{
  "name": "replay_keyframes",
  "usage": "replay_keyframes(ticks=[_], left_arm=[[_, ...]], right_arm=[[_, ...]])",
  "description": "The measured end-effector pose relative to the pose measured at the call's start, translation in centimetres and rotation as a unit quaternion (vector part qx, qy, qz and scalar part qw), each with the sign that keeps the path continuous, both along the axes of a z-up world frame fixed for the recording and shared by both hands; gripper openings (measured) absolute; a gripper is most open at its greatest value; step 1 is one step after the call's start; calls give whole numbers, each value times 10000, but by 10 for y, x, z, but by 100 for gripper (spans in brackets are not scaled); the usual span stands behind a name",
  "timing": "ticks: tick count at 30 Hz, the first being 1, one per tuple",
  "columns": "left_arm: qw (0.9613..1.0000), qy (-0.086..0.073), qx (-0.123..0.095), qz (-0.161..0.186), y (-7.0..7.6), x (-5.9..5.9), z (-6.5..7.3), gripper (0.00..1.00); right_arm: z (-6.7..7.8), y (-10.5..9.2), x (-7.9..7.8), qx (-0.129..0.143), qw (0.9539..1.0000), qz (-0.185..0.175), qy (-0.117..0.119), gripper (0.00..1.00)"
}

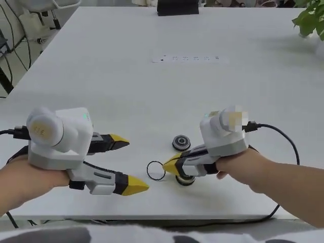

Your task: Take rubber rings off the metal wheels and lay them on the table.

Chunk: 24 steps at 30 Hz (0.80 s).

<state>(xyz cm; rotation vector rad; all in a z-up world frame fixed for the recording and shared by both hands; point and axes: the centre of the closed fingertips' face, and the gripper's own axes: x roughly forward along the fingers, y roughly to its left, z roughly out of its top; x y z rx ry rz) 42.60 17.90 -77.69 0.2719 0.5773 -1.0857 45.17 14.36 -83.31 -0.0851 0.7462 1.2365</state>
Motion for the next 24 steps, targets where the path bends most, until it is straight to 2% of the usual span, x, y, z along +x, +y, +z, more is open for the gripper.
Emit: replay_keyframes(ticks=[11, 20, 24], left_arm=[[10000, 2, 24, -32, -1, 1, 1, 65], [10000, 2, 53, -84, -4, 3, 2, 65], [9999, 15, 83, -131, -6, 4, 2, 65]], right_arm=[[2, -6, 5, -3, 9999, -76, -128, 10], [18, -11, 11, 245, 9994, -177, -159, 17], [22, -18, 11, 256, 9993, -175, -198, 20]])
